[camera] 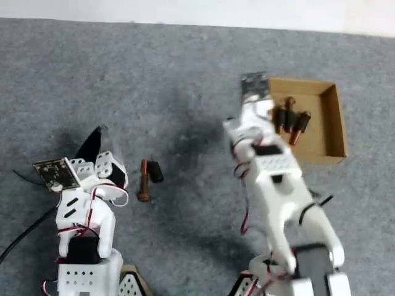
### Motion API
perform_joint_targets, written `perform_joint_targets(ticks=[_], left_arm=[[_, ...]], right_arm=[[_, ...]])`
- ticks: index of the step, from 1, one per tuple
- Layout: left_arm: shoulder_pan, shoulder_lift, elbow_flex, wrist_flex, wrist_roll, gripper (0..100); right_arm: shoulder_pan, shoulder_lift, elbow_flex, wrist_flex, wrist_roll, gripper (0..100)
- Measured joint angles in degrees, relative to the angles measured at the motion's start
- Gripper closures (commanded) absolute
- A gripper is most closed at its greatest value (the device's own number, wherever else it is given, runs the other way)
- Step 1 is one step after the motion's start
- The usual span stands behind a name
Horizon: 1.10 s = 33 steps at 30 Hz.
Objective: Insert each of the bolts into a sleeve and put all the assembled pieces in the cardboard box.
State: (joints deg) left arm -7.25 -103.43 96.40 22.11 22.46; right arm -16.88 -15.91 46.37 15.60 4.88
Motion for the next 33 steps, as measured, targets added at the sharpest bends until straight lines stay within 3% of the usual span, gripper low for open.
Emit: perform_joint_targets(ticks=[7, 11, 16, 25, 33], left_arm=[[-0.1, 0.0, 0.0, 0.0, 0.0, 96], [-0.1, 0.0, 0.0, 0.0, 0.0, 96], [-0.1, 0.0, 0.0, 0.0, 0.0, 96], [-0.1, 0.0, 0.0, 0.0, 0.0, 96], [-0.5, 0.0, 0.0, 0.0, 0.0, 96]], right_arm=[[-19.5, -6.3, 6.9, 0.4, 0.0, 86.0], [-25.6, -3.8, 6.9, 0.4, 0.0, 86.0], [-26.6, 4.7, 2.5, 1.4, 0.0, 86.0], [-28.1, 22.9, -19.6, 16.1, 0.0, 86.0], [-28.1, 29.4, -26.5, 16.8, 0.0, 86.0]])
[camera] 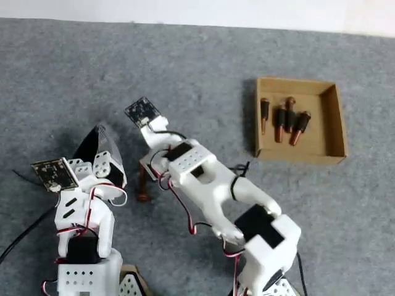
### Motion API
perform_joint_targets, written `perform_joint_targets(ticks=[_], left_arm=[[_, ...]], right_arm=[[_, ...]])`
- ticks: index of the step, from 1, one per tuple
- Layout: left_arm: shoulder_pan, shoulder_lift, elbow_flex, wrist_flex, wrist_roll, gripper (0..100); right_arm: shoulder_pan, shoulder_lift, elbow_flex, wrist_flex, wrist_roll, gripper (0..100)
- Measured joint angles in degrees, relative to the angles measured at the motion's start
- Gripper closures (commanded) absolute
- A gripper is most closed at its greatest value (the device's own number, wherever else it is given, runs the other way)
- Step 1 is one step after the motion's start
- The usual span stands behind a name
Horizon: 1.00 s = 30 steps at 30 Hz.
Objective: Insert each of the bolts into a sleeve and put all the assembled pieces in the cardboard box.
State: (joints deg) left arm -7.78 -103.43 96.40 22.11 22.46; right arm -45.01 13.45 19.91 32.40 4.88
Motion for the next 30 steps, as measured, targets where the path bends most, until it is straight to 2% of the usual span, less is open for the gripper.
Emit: perform_joint_targets(ticks=[19, 30], left_arm=[[0.0, 0.0, 0.0, 0.0, 0.0, 96], [0.0, 0.0, 0.0, 0.0, 0.0, 96]], right_arm=[[0.1, 6.1, -1.4, -0.3, 0.1, 86.0], [0.1, 6.3, -2.5, 4.0, 0.1, 86.1]])
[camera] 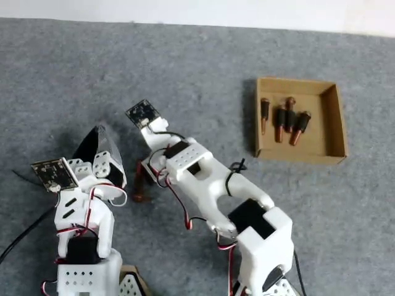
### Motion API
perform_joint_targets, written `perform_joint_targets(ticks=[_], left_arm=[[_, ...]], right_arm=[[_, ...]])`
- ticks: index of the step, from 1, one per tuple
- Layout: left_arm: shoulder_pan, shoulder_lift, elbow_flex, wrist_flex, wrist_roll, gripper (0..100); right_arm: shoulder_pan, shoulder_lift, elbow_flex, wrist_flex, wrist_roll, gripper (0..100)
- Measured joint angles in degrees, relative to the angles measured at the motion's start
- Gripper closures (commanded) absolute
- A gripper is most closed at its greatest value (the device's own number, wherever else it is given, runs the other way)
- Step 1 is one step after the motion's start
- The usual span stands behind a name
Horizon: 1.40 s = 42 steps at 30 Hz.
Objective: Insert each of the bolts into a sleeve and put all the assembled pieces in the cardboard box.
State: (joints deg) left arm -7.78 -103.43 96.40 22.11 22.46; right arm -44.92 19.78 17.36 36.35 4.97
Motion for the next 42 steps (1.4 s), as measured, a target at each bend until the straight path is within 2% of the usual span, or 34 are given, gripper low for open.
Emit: perform_joint_targets(ticks=[9, 12, 15, 21, 28, 36, 42], left_arm=[[0.0, 0.0, 0.0, 0.0, -0.1, 96], [0.0, 0.0, 0.0, 0.0, -0.1, 96], [-2.7, 0.0, 0.0, -1.6, -0.1, 96], [-7.6, 0.0, 0.0, -3.7, -0.1, 96], [-8.0, 0.0, 0.0, -3.7, -0.1, 96], [-8.0, 0.0, 0.0, -3.7, -0.1, 96], [-8.0, 0.0, 0.0, -3.7, -0.1, 96]], right_arm=[[-0.3, -4.1, -1.1, 6.0, 0.0, 86.1], [-0.3, -7.6, -0.9, 7.1, -2.6, 86.1], [-0.3, -10.9, -0.9, 7.2, -5.5, 86.1], [-3.6, -13.0, -0.9, 7.4, -6.1, 86.1], [-9.0, -13.0, -0.9, 7.4, -6.3, 86.1], [-5.6, -2.6, -1.1, 6.9, -6.4, 86.1], [-4.8, -0.3, -1.9, 6.9, -6.4, 86.1]])
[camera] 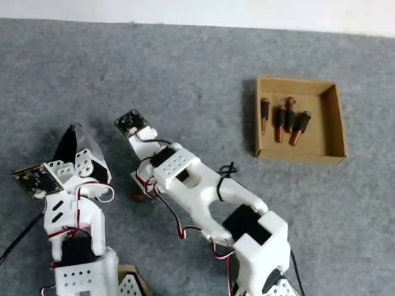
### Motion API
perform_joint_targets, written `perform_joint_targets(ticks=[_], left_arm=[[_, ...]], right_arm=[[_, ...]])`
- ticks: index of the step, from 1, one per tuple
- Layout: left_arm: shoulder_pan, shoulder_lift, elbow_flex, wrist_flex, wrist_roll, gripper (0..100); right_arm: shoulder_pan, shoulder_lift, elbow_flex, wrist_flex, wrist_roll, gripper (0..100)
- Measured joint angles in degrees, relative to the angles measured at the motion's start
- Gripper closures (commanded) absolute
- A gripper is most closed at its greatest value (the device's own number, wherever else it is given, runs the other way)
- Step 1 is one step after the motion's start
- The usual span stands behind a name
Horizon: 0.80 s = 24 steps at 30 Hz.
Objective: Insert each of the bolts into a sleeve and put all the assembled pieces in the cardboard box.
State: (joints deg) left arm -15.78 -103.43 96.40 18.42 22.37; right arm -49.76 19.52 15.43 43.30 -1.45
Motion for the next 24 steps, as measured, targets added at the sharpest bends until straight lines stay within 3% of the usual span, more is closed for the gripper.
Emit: perform_joint_targets(ticks=[6, 10, 19, 24], left_arm=[[0.0, 0.0, 0.0, 0.0, 0.0, 96], [0.0, 0.0, 0.0, 0.0, 0.0, 96], [0.0, 0.0, 0.0, -0.2, 0.0, 96], [0.0, 0.0, 0.0, -0.2, 0.0, 96]], right_arm=[[0.0, 0.0, 0.0, 0.0, 0.0, 86.5], [0.7, 0.0, -0.1, 1.8, 0.0, 99.8], [5.2, 0.2, -0.2, 2.7, 0.0, 99.3], [7.6, -7.4, 1.5, 3.8, 0.5, 99.3]])
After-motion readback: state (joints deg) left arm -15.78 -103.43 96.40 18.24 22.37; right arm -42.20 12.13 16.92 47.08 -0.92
